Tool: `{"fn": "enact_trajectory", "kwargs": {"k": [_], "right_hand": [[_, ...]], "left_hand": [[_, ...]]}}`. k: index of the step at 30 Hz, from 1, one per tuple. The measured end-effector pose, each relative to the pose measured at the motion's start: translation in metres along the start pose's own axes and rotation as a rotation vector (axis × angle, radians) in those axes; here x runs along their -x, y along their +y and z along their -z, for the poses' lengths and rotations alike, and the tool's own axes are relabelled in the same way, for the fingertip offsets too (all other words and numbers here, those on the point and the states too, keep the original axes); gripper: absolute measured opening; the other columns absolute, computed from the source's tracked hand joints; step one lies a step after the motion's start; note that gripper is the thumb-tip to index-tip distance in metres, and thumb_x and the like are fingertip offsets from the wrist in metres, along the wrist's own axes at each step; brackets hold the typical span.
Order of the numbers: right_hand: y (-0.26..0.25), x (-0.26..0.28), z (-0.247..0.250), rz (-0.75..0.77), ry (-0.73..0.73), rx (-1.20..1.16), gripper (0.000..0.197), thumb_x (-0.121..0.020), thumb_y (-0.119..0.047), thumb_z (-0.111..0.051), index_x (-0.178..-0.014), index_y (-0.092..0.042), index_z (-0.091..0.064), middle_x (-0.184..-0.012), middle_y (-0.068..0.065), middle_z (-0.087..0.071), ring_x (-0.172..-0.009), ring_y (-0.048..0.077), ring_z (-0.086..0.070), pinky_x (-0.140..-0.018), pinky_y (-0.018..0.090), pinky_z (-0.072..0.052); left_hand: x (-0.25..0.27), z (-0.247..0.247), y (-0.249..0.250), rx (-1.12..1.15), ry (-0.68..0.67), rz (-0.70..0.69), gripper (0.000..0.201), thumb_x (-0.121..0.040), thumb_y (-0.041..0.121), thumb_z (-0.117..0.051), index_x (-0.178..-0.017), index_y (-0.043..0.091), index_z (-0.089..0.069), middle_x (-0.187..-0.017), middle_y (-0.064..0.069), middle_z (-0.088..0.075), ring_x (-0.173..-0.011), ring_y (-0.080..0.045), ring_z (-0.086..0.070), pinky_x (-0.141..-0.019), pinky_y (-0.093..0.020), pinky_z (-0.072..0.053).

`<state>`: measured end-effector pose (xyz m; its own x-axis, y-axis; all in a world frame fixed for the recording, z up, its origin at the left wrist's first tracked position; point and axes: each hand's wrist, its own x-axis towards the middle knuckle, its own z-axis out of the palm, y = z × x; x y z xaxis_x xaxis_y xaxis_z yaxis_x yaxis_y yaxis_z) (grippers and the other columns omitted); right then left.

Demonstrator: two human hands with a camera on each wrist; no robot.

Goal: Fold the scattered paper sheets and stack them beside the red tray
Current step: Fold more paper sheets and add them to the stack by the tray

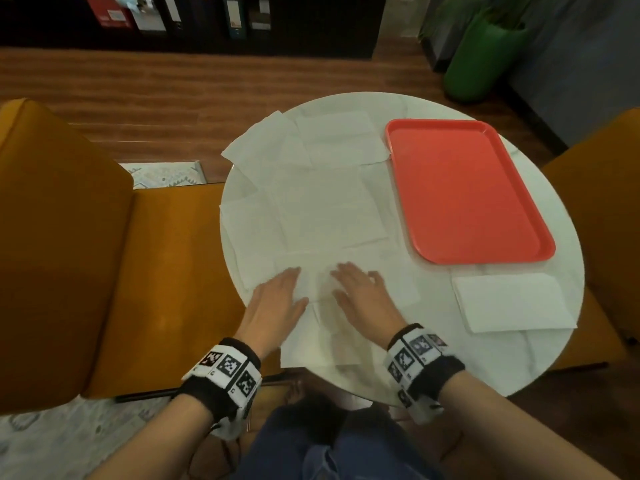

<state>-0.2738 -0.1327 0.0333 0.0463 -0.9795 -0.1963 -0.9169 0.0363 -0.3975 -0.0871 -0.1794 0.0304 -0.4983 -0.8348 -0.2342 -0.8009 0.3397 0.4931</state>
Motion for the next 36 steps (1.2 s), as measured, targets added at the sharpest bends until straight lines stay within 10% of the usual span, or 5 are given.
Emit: {"fn": "enact_trajectory", "kwargs": {"k": [5, 11, 19, 27, 36], "right_hand": [[0.005, 0.01, -0.029, 0.115, -0.271, 0.11, 0.053, -0.103, -0.038, -0.019, -0.152, -0.023, -0.003, -0.16, -0.003, 0.002, -0.146, 0.012, 0.007, -0.117, 0.042, 0.005], [0.064, 0.042, -0.021, -0.067, -0.231, 0.07, 0.054, -0.098, -0.048, -0.011, -0.148, -0.037, 0.005, -0.153, -0.02, 0.014, -0.139, -0.004, 0.017, -0.119, 0.042, 0.008], [0.063, 0.029, 0.0, -0.152, 0.067, 0.122, 0.038, -0.102, -0.033, -0.033, -0.136, -0.023, -0.046, -0.145, -0.005, -0.045, -0.141, 0.013, -0.029, -0.117, 0.044, 0.0], [0.058, 0.007, -0.003, -0.185, 0.103, 0.042, 0.024, -0.091, -0.036, -0.055, -0.11, -0.024, -0.065, -0.114, -0.006, -0.057, -0.11, 0.017, -0.05, -0.098, 0.036, -0.026], [0.06, -0.005, 0.019, -0.319, 0.055, -0.178, 0.017, -0.089, -0.033, -0.058, -0.098, -0.028, -0.072, -0.108, -0.007, -0.066, -0.106, 0.014, -0.056, -0.094, 0.039, -0.032]], "left_hand": [[0.003, -0.039, -0.017, -0.402, -0.277, -0.156, 0.102, -0.065, 0.08, 0.025, -0.148, 0.02, 0.02, -0.155, 0.003, 0.026, -0.147, -0.015, 0.015, -0.114, -0.052, 0.008], [0.008, -0.038, -0.036, -0.452, -0.244, -0.164, 0.085, -0.076, 0.076, 0.017, -0.144, 0.027, 0.031, -0.154, 0.007, 0.032, -0.144, -0.015, 0.02, -0.103, -0.058, 0.021], [0.008, -0.04, -0.034, -0.41, -0.252, -0.136, 0.083, -0.075, 0.076, 0.012, -0.142, 0.032, 0.034, -0.151, 0.011, 0.037, -0.142, -0.011, 0.026, -0.102, -0.059, 0.02], [0.009, -0.04, -0.031, -0.374, -0.224, -0.11, 0.086, -0.074, 0.077, 0.009, -0.148, 0.033, 0.021, -0.156, 0.012, 0.027, -0.145, -0.008, 0.019, -0.108, -0.064, 0.01], [-0.015, -0.012, 0.007, -0.378, -0.08, -0.016, 0.047, -0.096, 0.054, -0.035, -0.134, 0.028, -0.04, -0.138, 0.003, -0.04, -0.126, -0.019, -0.04, -0.111, -0.056, -0.017]]}}
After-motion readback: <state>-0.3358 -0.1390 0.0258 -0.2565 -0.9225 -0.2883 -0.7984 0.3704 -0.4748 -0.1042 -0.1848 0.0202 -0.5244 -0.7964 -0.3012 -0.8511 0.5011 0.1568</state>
